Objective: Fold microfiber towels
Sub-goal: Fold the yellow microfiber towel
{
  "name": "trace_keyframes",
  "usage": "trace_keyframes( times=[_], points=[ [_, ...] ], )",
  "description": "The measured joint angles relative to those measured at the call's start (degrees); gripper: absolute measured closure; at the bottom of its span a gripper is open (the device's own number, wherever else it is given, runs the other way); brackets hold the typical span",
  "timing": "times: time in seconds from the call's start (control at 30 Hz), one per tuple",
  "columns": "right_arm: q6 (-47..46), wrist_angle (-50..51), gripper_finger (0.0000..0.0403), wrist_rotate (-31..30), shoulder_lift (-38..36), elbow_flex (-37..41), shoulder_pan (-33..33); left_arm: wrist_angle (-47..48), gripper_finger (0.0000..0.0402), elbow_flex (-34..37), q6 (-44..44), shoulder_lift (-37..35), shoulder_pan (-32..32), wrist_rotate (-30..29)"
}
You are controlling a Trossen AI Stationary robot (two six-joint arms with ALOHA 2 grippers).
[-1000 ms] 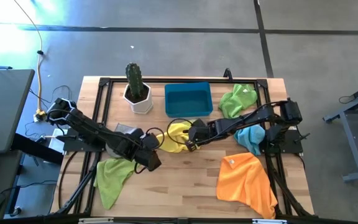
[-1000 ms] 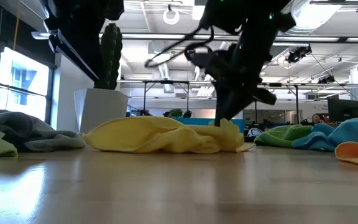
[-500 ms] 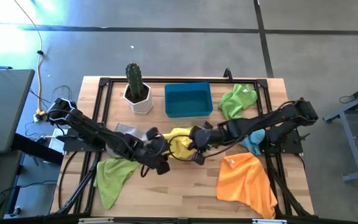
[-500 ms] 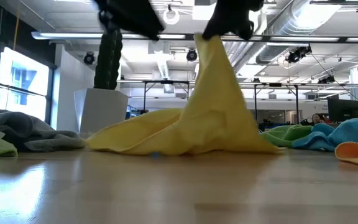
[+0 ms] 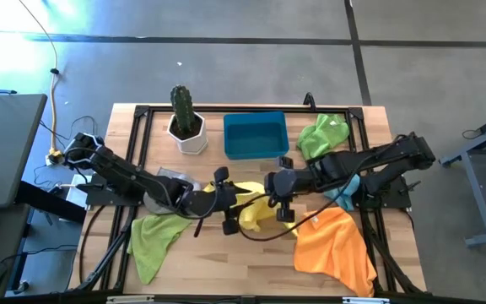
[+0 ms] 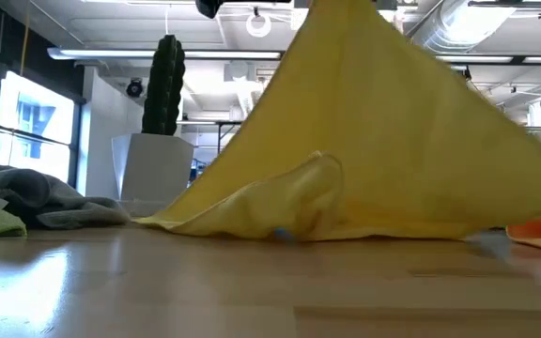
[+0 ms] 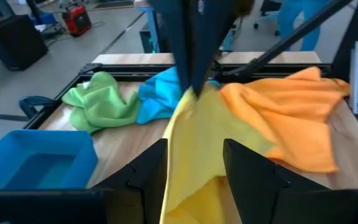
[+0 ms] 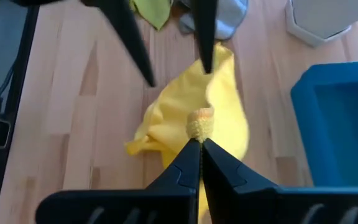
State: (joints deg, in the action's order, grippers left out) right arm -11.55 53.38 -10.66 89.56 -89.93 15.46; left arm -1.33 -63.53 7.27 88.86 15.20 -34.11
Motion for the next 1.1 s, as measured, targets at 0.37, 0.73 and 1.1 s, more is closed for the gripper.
trace_keyframes(
  times=[0.37,0.73,1.1],
  points=[
    [-0.2,4.64,0.0403,-0.07,0.0,-11.02,0.35,2.25,0.0254,-0.02,3.32,0.84,-2.2,7.52],
    [0.02,5.58,0.0403,0.68,0.0,-13.18,0.35,22.13,0.0254,0.75,13.4,0.83,-1.99,9.15],
    [-0.03,7.29,0.0403,0.7,0.02,-13.18,0.35,23.68,0.0254,9.64,21.14,0.83,-1.13,14.1]
  ],
)
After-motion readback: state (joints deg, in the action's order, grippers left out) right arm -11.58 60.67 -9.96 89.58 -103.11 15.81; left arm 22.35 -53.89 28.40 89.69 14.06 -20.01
